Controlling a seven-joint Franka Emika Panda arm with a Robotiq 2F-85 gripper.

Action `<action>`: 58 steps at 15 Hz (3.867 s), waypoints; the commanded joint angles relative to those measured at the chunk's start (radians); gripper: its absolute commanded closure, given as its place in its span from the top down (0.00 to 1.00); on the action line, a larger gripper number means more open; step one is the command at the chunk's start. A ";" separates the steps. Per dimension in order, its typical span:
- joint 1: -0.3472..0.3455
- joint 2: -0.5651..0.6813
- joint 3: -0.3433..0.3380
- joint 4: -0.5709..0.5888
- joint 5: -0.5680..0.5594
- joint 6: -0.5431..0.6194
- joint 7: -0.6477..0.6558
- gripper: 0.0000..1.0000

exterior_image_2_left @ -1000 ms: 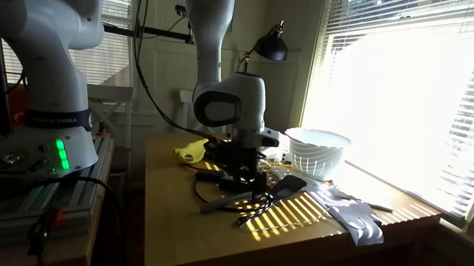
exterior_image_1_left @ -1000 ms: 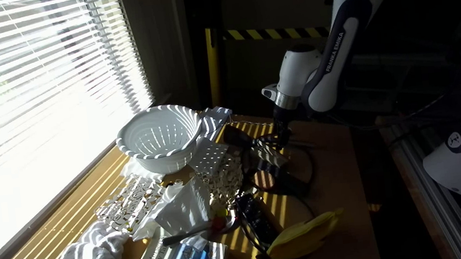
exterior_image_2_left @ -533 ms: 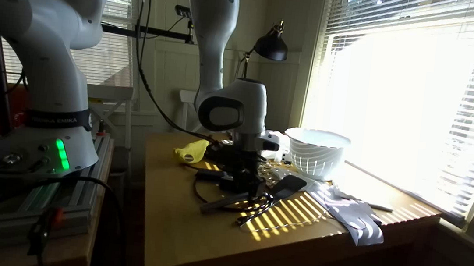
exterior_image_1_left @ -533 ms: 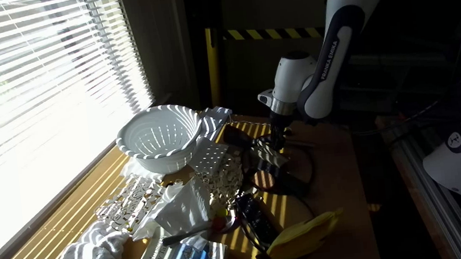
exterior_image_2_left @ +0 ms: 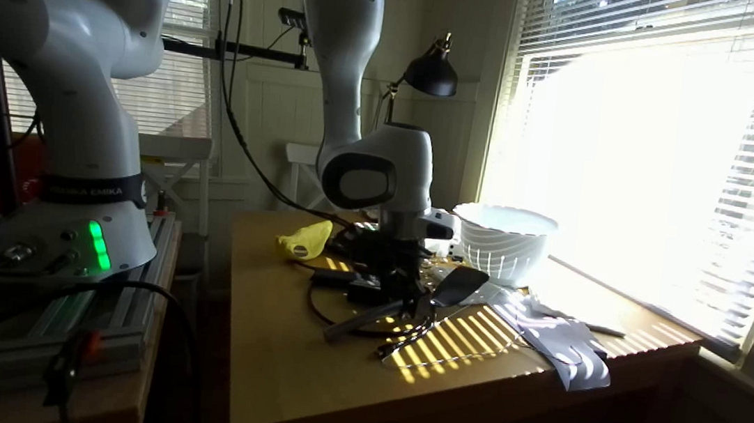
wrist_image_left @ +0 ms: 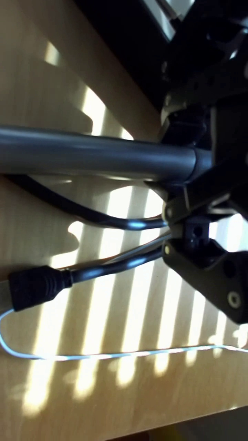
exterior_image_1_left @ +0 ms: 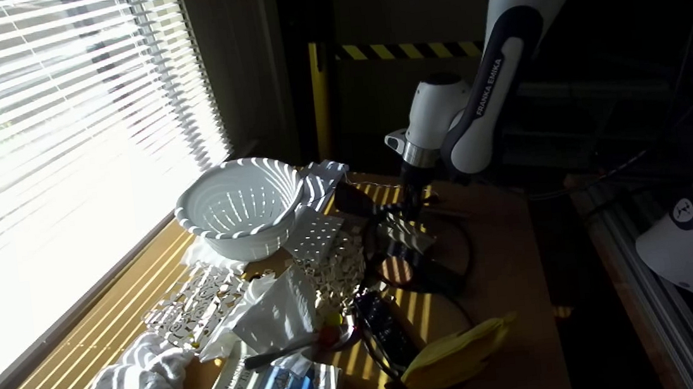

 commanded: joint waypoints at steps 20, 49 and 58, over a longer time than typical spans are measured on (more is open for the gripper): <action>0.094 -0.115 -0.111 0.000 0.014 -0.306 -0.107 1.00; 0.162 -0.127 -0.171 0.032 -0.049 -0.390 -0.154 0.06; 0.155 -0.237 -0.192 0.096 -0.103 -0.705 -0.511 0.06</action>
